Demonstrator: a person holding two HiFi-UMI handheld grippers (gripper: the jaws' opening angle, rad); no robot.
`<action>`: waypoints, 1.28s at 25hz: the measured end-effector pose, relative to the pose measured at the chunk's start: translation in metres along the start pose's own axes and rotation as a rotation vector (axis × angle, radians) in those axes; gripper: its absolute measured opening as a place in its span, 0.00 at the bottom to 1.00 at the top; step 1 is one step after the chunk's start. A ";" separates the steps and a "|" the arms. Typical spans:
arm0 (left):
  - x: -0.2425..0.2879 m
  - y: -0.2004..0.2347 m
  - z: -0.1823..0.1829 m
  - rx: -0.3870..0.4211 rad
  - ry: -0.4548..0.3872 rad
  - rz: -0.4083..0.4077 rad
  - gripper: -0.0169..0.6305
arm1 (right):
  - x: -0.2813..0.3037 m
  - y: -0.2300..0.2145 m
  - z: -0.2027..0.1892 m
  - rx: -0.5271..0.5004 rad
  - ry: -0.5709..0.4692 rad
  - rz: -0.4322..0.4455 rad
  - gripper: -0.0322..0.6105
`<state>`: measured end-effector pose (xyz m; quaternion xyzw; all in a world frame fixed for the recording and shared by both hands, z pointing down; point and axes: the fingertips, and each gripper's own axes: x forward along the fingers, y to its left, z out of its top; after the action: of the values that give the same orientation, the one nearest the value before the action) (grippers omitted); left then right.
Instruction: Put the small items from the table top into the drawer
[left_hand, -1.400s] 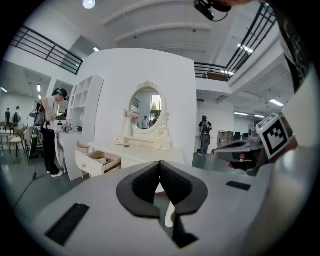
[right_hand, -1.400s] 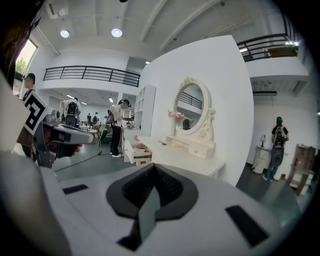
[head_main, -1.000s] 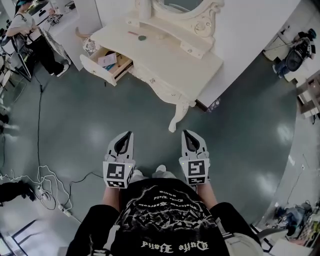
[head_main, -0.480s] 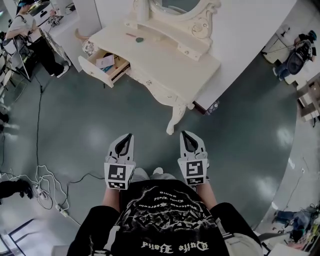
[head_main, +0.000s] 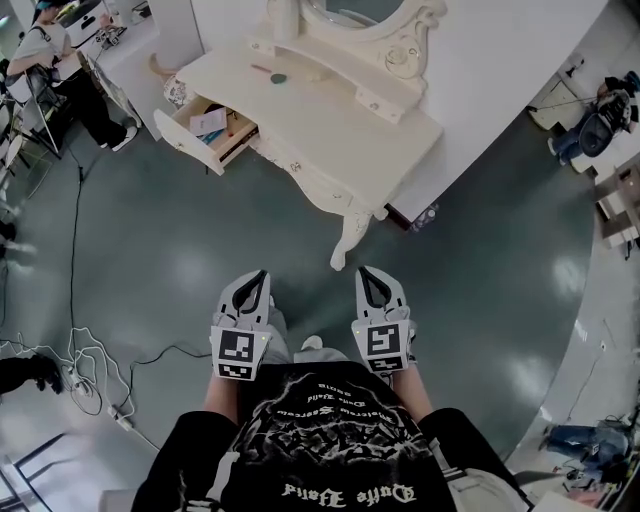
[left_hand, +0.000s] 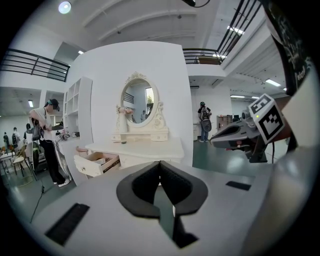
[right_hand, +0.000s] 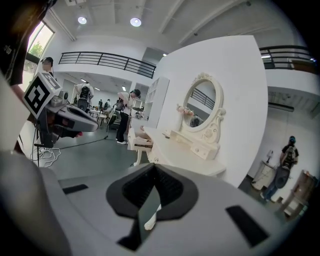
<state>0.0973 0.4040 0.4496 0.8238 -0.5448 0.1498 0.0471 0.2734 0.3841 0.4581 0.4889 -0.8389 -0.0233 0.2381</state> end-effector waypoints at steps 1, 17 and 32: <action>0.002 0.000 -0.001 0.008 0.006 -0.005 0.05 | 0.002 0.000 0.000 -0.002 0.002 -0.001 0.06; 0.059 0.052 0.011 0.039 0.011 -0.035 0.05 | 0.065 -0.023 0.021 -0.029 0.030 -0.051 0.06; 0.113 0.113 0.020 0.075 0.019 -0.097 0.05 | 0.129 -0.030 0.042 -0.044 0.087 -0.093 0.07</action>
<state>0.0387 0.2536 0.4548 0.8488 -0.4979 0.1755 0.0285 0.2268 0.2533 0.4614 0.5224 -0.8035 -0.0315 0.2837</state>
